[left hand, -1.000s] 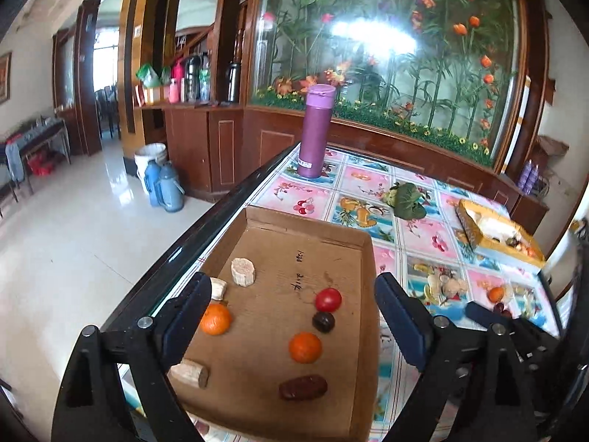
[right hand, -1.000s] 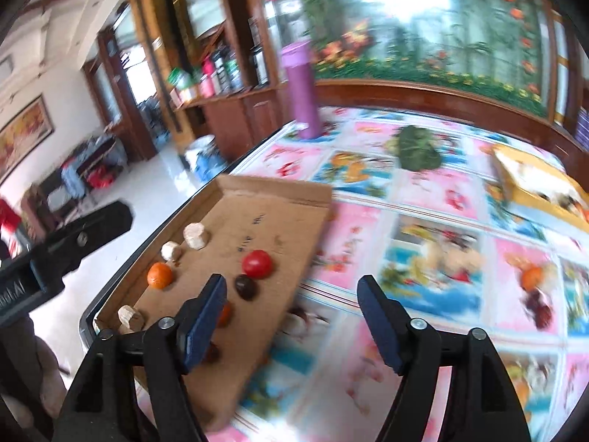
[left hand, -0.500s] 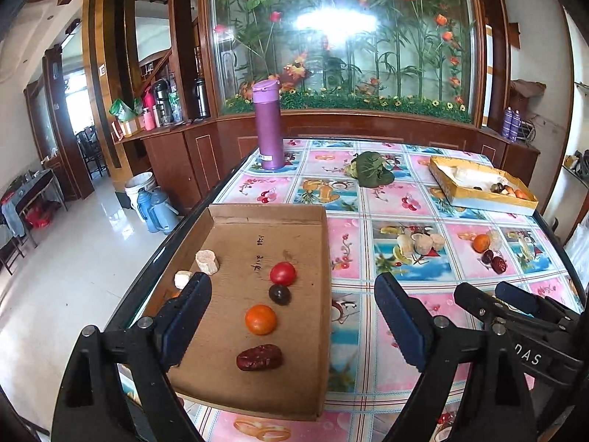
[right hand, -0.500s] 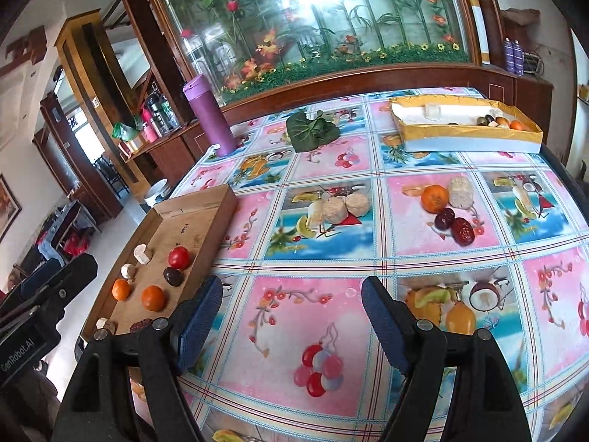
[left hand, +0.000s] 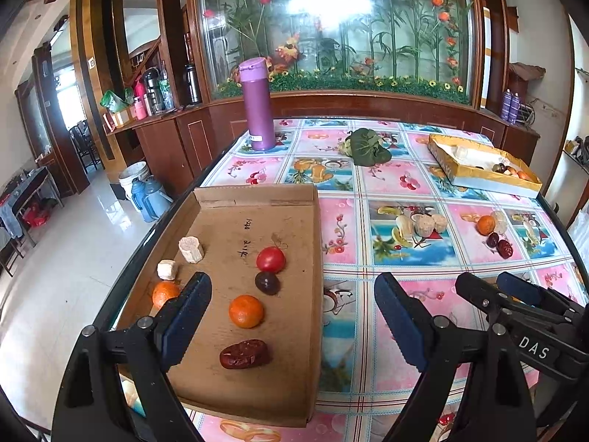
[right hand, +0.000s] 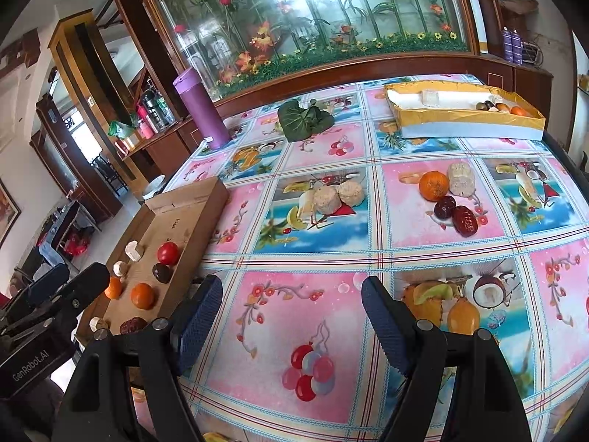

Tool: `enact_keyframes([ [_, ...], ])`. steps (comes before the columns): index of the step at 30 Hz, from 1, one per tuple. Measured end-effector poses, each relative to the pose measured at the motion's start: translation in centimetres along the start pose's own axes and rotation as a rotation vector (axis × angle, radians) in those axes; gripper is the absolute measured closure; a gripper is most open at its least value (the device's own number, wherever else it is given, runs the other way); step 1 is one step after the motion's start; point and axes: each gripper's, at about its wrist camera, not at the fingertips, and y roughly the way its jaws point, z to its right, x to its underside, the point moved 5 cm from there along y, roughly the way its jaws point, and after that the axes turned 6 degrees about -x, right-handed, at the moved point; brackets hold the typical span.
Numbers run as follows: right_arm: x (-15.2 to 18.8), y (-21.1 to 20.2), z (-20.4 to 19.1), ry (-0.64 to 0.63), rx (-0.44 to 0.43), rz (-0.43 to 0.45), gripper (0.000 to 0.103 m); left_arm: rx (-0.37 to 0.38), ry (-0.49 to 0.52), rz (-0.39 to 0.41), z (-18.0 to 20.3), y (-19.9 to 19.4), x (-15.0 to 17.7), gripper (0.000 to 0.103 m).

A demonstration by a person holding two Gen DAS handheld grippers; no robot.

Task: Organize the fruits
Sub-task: 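Withdraw both grippers from the box back over the table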

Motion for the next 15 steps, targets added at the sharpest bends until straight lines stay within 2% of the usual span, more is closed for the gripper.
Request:
enact_keyframes([
  [5,-0.6,0.2,1.4,0.014,0.010,-0.008,0.021,0.012,0.009,-0.035,0.3,1.4,0.0,0.013],
  [8,-1.9,-1.0,3.4,0.013,0.047,0.015,0.021,0.012,0.005,-0.053,0.2,2.2,-0.2,0.013],
  [13,-5.6,-4.0,9.4,-0.001,0.213,0.061,0.021,0.037,0.004,-0.091,0.6,3.9,-1.2,0.013],
  [15,-7.1,-5.0,11.8,0.006,0.267,0.081,0.021,0.072,0.013,-0.097,1.6,4.4,-2.0,0.013],
])
